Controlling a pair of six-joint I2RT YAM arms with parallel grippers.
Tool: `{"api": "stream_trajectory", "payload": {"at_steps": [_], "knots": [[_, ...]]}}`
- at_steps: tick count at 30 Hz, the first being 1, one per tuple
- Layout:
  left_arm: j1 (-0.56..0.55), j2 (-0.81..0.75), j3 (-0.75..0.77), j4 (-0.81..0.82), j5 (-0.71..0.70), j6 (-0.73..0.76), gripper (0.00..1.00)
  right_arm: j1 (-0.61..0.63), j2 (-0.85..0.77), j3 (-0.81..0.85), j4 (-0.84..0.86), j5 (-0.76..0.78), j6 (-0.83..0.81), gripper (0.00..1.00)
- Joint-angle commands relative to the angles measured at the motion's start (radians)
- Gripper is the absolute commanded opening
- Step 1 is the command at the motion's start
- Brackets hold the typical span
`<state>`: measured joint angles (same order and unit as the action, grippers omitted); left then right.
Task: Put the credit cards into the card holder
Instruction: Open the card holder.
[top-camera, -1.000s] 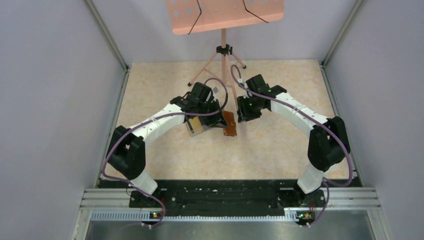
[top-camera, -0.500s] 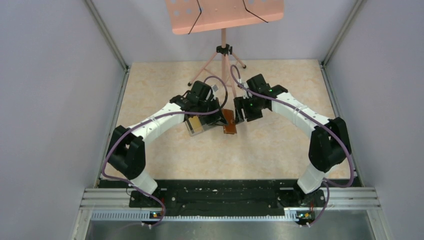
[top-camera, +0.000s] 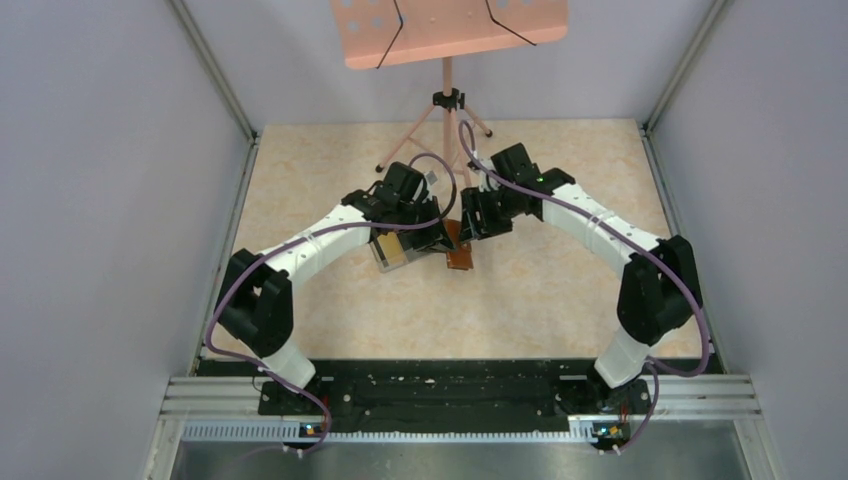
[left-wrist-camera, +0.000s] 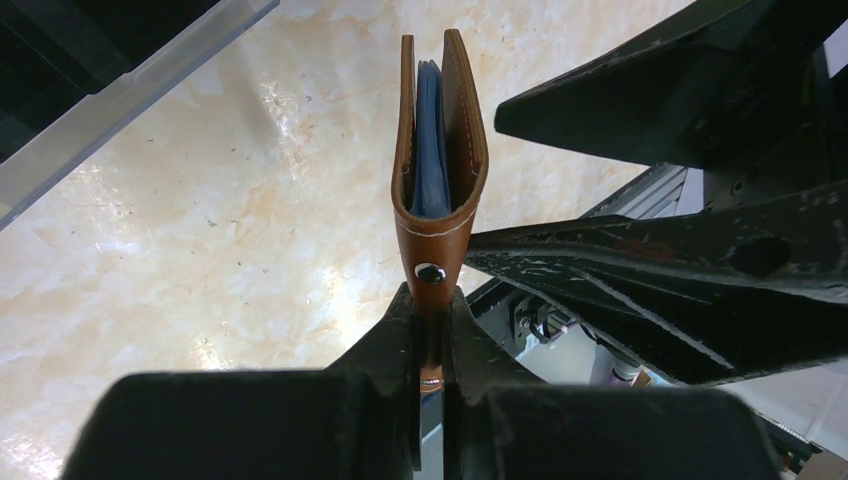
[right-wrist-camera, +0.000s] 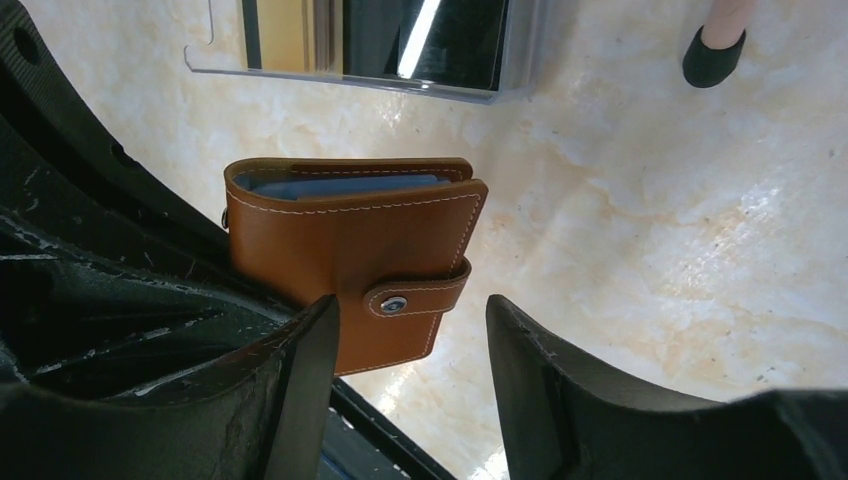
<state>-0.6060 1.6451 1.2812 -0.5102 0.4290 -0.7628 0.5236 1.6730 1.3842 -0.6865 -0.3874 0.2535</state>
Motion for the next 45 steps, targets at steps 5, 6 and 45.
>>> {"api": "stream_trajectory", "payload": {"at_steps": [5, 6, 45], "knots": [[-0.005, 0.015, 0.055, 0.002, 0.005, 0.014, 0.0, 0.042, -0.025, -0.017, 0.012, 0.007, -0.007, 0.56], [-0.005, 0.018, 0.057, 0.006, 0.012, 0.011, 0.0, 0.043, -0.029, -0.03, 0.012, 0.015, -0.008, 0.56], [-0.075, -0.126, -0.112, 0.072, -0.04, -0.078, 0.0, 0.006, -0.312, -0.273, 0.112, -0.006, 0.133, 0.63]]}}
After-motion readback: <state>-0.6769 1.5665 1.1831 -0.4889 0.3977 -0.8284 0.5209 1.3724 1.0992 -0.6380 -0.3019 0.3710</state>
